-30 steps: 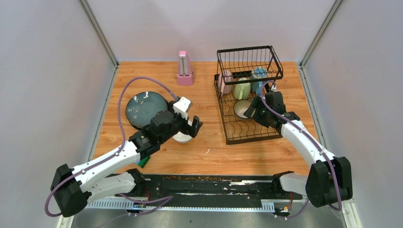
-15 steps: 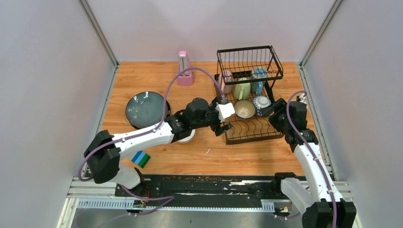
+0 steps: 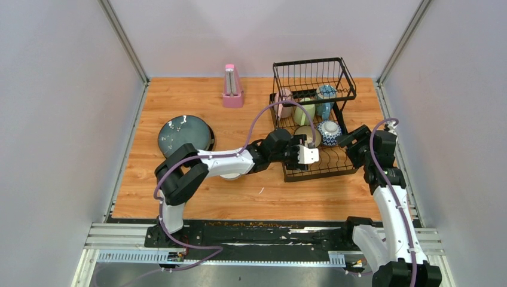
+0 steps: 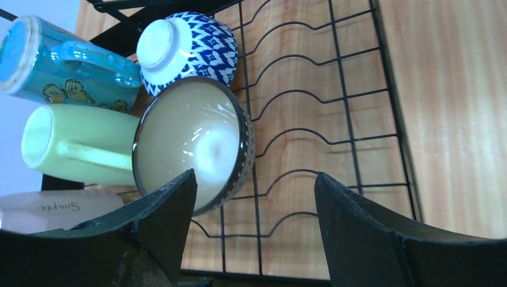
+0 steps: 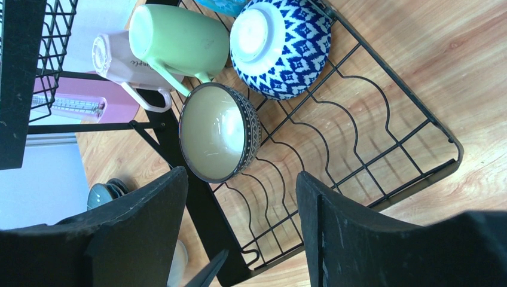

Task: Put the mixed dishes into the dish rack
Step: Pick up the bowl from the dish rack.

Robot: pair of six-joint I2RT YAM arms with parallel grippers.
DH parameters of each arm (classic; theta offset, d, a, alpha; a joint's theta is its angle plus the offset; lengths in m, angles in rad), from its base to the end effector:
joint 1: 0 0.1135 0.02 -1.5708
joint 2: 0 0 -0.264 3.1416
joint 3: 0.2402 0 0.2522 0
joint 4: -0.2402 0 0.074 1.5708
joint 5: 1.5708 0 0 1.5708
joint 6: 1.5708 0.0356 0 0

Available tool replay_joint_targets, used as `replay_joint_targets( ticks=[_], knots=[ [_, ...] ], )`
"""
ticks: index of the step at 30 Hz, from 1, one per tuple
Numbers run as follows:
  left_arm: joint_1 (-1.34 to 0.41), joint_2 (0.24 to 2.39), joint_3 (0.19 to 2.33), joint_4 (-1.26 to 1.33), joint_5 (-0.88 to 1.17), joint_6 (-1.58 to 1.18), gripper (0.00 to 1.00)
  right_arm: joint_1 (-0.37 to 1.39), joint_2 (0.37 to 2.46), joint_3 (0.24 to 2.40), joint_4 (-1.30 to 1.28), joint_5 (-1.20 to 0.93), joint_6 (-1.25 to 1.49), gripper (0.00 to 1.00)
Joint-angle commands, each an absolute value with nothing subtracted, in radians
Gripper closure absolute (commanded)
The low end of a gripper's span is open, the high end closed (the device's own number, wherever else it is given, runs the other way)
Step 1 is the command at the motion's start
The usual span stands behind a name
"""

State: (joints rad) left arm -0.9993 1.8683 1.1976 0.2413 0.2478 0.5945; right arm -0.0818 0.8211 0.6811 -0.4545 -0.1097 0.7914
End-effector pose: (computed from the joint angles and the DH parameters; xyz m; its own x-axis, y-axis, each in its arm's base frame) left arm 0.2227 -0.3624 0.2155 0.3377 0.4787 -0.8104 0.9016 0.0829 0.4247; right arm 0.1814 -0.0110 0.2707 -0.3989 0.7421 -0.5386 0.3906 0.6689 0.6324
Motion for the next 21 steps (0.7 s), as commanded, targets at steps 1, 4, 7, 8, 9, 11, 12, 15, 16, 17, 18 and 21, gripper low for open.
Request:
replay_joint_targets(
  ticks=[1,4,7,8,9,11,12,15,16,17,18,21],
  knots=[
    [-1.002,1.930,1.283,0.326,0.210,0.701,0.24,-0.089,0.825,0.686,-0.448,-0.153,0.790,0.32],
    [-1.002,1.982,1.323,0.306,0.197,0.712,0.28,-0.090,0.827,0.682,-0.451,-0.165,0.794,0.33],
    [-1.003,2.019,1.369,0.287,0.179,0.716,0.33,-0.091,0.822,0.674,-0.452,-0.175,0.804,0.33],
    [-1.003,2.038,1.379,0.277,0.176,0.718,0.35,-0.091,0.821,0.670,-0.452,-0.178,0.809,0.33],
    [-1.003,2.047,1.398,0.273,0.170,0.721,0.37,-0.091,0.820,0.667,-0.453,-0.181,0.813,0.33],
    [-1.003,2.070,1.425,0.254,0.166,0.731,0.41,-0.091,0.816,0.661,-0.451,-0.187,0.818,0.33],
    [-1.003,2.084,1.435,0.231,0.165,0.736,0.43,-0.091,0.813,0.659,-0.452,-0.188,0.820,0.33],
    [-1.003,2.101,1.455,0.206,0.165,0.745,0.46,-0.092,0.804,0.654,-0.460,-0.176,0.822,0.33],
    [-1.003,2.101,1.453,0.203,0.166,0.747,0.46,-0.092,0.801,0.652,-0.461,-0.170,0.822,0.33],
    [-1.003,2.102,1.449,0.202,0.169,0.749,0.46,-0.092,0.800,0.651,-0.464,-0.165,0.822,0.33],
    [-1.003,2.103,1.446,0.197,0.170,0.748,0.46,-0.092,0.799,0.649,-0.465,-0.161,0.822,0.33],
    [-1.003,2.109,1.437,0.189,0.170,0.740,0.44,-0.092,0.802,0.650,-0.466,-0.157,0.824,0.33]
  ],
)
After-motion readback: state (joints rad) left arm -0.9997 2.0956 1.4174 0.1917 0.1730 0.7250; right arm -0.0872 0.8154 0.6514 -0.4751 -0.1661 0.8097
